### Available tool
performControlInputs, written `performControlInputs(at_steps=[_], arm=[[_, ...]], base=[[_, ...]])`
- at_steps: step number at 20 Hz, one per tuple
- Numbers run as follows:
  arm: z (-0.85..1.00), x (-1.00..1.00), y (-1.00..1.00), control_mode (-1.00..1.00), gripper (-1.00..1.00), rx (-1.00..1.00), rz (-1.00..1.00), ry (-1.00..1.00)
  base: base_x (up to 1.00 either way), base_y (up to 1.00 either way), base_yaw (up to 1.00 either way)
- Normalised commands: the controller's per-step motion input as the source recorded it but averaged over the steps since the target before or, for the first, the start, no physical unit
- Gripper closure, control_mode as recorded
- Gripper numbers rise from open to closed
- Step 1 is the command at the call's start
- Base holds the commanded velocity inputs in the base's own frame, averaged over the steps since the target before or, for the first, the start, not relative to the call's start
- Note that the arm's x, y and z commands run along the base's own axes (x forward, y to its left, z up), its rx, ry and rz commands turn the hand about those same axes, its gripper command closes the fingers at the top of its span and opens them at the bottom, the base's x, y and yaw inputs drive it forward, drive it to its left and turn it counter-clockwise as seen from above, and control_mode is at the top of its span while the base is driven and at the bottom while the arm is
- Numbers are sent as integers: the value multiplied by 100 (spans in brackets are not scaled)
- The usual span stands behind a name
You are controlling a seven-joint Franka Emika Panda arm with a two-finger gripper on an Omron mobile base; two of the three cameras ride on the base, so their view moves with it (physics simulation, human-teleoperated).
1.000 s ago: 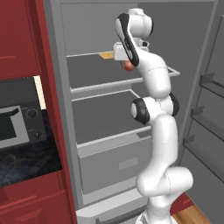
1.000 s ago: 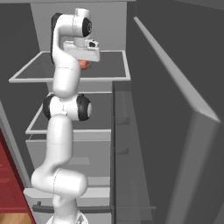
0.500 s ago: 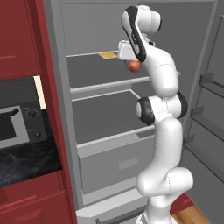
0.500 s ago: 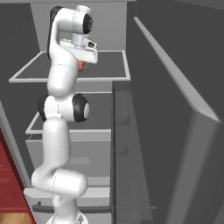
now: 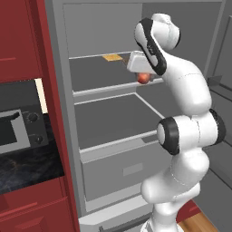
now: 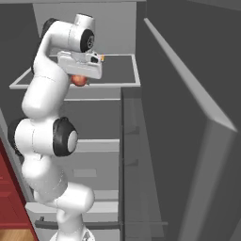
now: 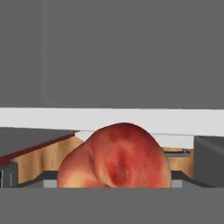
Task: Pick up the apple and peach from the fridge and place one fruit on each plate on the dining counter.
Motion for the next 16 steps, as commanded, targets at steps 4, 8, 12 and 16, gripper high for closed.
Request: performControlInputs(at_steps=[4,8,12,16], arm=[[10,-79,0,-100,100,0,0,-16],[38,-89,0,-100,100,0,0,-7],[31,-100,0,-100,100,0,0,0],[16,-100,0,-100,100,0,0,0]], base=[[0,0,0],[0,0,0],[0,0,0],[0,0,0]])
